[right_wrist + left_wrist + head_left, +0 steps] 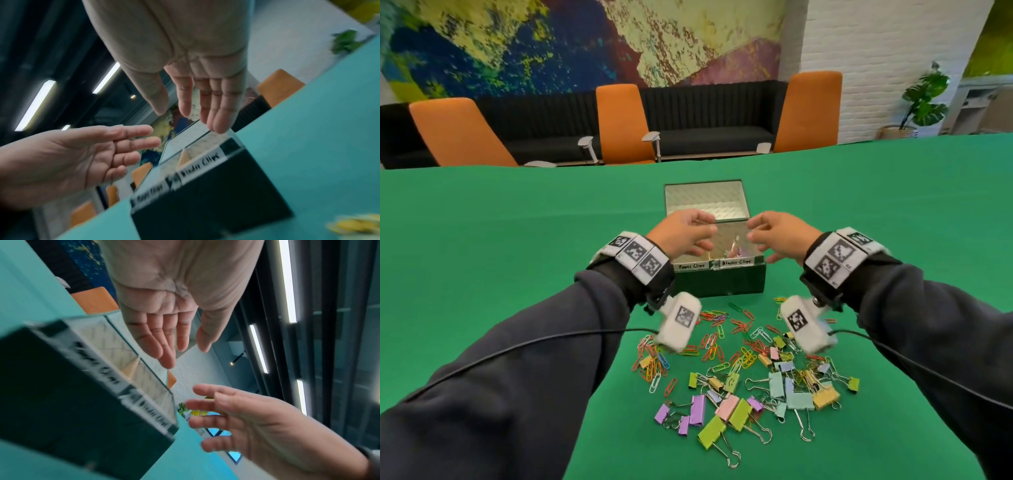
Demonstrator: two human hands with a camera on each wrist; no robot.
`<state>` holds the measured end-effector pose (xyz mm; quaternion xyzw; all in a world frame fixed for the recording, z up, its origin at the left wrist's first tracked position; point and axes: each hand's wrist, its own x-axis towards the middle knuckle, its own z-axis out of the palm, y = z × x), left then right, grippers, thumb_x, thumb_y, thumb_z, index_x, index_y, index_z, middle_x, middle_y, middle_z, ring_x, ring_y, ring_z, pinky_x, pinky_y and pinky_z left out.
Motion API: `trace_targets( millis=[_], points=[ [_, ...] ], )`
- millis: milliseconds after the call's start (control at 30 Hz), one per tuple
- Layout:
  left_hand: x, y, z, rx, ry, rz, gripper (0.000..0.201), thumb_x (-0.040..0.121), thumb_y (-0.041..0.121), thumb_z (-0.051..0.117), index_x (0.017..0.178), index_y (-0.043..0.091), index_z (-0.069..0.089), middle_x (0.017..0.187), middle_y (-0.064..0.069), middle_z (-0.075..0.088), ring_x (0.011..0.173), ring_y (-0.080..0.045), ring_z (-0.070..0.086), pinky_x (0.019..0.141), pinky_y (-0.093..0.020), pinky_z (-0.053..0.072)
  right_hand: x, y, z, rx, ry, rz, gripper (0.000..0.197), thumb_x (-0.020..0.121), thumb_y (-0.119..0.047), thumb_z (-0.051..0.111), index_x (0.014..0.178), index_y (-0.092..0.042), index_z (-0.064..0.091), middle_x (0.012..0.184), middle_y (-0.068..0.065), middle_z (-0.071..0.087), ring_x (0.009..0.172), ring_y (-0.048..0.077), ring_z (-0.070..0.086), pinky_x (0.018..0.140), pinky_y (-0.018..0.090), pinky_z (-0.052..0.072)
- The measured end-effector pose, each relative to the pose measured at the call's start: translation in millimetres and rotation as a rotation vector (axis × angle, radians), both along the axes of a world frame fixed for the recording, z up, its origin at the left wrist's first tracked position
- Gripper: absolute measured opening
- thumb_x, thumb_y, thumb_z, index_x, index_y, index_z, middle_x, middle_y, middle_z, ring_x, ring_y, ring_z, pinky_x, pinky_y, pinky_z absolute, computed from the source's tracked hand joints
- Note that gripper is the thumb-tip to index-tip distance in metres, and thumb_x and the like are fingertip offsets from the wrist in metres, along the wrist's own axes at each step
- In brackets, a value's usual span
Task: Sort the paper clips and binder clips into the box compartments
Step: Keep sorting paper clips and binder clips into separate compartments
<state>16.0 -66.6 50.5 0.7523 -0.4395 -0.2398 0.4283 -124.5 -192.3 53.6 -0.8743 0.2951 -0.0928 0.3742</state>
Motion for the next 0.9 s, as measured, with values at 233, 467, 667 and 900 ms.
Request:
trace_targets(
  millis=[233, 467, 667, 900],
  points=[
    [-14.0, 86.3, -35.2, 0.313, -0.380, -0.307, 0.010, 0.085, 0.015, 0.063, 0.095, 0.017, 0.061, 0.086, 0.005, 0.062, 0.059, 0.012, 0.054, 0.059, -0.003, 0.042, -44.1, 64.9, -32.1, -0.220, 0.418, 0.676, 0.023, 0.085, -0.023, 0.064, 0.108, -0.021, 0.059, 0.087, -0.010, 0.057, 0.078, 0.007, 0.054, 0.071, 0.020, 0.045],
    [-44.1, 146.2, -68.1, 0.702, -0.608, -0.530, 0.031, 0.079, 0.036, 0.068, 0.100, 0.016, 0.057, 0.093, -0.002, 0.068, 0.065, -0.007, 0.049, 0.059, -0.017, 0.035, -25.6, 121.1, -58.3, -0.432, 0.483, 0.789, 0.040, 0.083, -0.041, 0.063, 0.114, -0.019, 0.055, 0.092, -0.002, 0.055, 0.083, 0.017, 0.050, 0.070, 0.026, 0.035],
    [-59.2, 144.3, -81.0, 0.716, -0.652, -0.401, 0.038, 0.079, 0.040, 0.065, 0.105, 0.015, 0.052, 0.073, 0.006, 0.051, 0.073, -0.016, 0.044, 0.055, -0.026, 0.029, -11.8, 149.0, -74.3, -0.648, 0.640, 0.772, 0.047, 0.080, -0.046, 0.063, 0.105, -0.006, 0.057, 0.089, 0.009, 0.058, 0.079, 0.025, 0.051, 0.064, 0.029, 0.038],
    [-61.4, 129.0, -83.4, 0.625, -0.635, -0.410, 0.019, 0.084, 0.022, 0.060, 0.100, 0.013, 0.056, 0.066, 0.011, 0.044, 0.073, -0.016, 0.046, 0.064, -0.022, 0.032, -13.8, 123.0, -68.5, -0.682, 0.637, 0.648, 0.025, 0.078, -0.027, 0.065, 0.090, -0.013, 0.047, 0.083, 0.007, 0.054, 0.079, 0.023, 0.048, 0.064, 0.028, 0.039]
  ],
)
